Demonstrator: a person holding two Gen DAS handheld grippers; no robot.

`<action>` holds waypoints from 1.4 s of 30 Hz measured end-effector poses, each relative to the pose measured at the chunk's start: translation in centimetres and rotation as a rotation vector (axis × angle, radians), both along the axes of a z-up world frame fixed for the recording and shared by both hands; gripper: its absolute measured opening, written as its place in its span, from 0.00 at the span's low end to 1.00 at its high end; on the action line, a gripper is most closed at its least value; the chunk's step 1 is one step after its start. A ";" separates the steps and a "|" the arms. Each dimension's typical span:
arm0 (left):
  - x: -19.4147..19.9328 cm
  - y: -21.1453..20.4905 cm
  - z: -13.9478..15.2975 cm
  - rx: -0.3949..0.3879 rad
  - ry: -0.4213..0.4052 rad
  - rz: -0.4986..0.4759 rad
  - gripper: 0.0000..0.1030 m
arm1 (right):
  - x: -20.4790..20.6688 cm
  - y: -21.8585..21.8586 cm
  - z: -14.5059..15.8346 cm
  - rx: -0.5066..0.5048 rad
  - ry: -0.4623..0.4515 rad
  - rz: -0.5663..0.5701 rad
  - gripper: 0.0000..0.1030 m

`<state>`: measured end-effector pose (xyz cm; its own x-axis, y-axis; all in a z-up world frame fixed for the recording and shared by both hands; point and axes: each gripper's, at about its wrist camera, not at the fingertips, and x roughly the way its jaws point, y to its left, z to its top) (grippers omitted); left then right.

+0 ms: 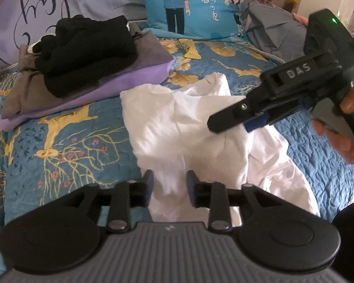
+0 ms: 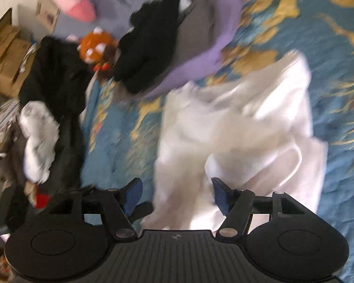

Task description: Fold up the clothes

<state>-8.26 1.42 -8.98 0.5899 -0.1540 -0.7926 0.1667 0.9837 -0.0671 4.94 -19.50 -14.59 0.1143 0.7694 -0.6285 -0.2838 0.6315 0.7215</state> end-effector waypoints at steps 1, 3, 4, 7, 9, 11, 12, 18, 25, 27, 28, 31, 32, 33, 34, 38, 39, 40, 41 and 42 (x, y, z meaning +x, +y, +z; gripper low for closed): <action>-0.1 0.1 -0.1 -0.002 0.001 0.004 0.38 | -0.4 0.0 0.1 0.008 0.007 0.009 0.63; -0.4 0.4 -0.1 -0.010 0.004 0.014 0.40 | -1.2 -0.3 0.1 0.025 0.045 0.013 0.63; -0.5 0.6 -0.1 -0.014 0.005 0.020 0.41 | -1.8 -0.6 0.0 0.036 0.071 0.009 0.63; -1.0 0.8 0.1 -0.014 0.002 0.027 0.41 | -3.6 -2.0 -0.2 0.067 0.120 -0.007 0.64; -1.3 0.9 0.3 -0.015 -0.002 0.024 0.43 | -4.7 -3.1 -0.2 0.123 0.156 -0.023 0.66; -1.6 0.8 0.5 -0.013 -0.007 0.020 0.47 | -5.7 -4.2 -0.7 0.190 0.215 -0.039 0.67; -1.6 0.8 0.6 -0.012 -0.007 0.019 0.47 | -6.0 -4.7 -0.8 0.210 0.239 -0.048 0.67; -1.8 0.4 0.8 -0.011 -0.006 0.013 0.47 | -7.6 -7.6 -0.1 0.088 0.166 -0.202 0.69; -1.6 -1.5 -0.7 -0.014 0.052 -0.020 0.53 | -6.9 -7.6 1.5 0.272 0.020 -0.394 0.82; -1.8 -2.7 -1.8 0.013 0.087 -0.036 0.53 | -5.6 -6.1 0.5 0.348 0.058 -0.394 0.83; -2.1 -3.1 -2.2 0.023 0.098 -0.041 0.53 | -4.9 -5.1 -0.2 0.352 0.088 -0.382 0.82; -3.2 -3.4 -2.8 0.040 0.107 -0.041 0.53 | -3.2 -3.2 -1.8 0.225 0.089 -0.385 0.75; -3.6 -3.3 -2.9 0.035 0.112 -0.037 0.53 | -2.9 -2.9 -1.9 0.165 0.067 -0.385 0.72; -4.0 -3.1 -2.9 0.028 0.117 -0.032 0.53 | -2.6 -2.7 -2.0 0.105 0.045 -0.384 0.62; -4.4 -2.9 -2.9 0.021 0.123 -0.026 0.53 | -2.4 -2.4 -2.2 0.048 0.023 -0.383 0.61; -6.5 -2.4 -1.9 0.042 0.119 -0.027 0.53 | -4.6 -3.1 0.1 0.060 -0.043 -0.415 0.66; -7.3 -2.2 -1.4 0.048 0.111 -0.025 0.54 | -5.7 -3.7 1.0 0.047 -0.074 -0.422 0.66; -8.3 -1.9 -0.7 0.053 0.100 -0.021 0.58 | -6.8 -4.2 2.0 0.035 -0.105 -0.429 0.69; -9.2 -1.6 -0.1 0.059 0.089 -0.017 0.62 | -8.0 -4.8 2.9 0.022 -0.135 -0.436 0.71; -10.2 -1.0 0.5 0.065 0.083 -0.004 0.73 | -9.6 -5.3 3.3 -0.014 -0.146 -0.434 0.74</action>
<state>-18.41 0.38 -8.49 0.5216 -0.1028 -0.8469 0.1667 0.9859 -0.0170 -4.63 -24.84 -11.32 0.5122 0.6226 -0.5916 -0.0894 0.7237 0.6843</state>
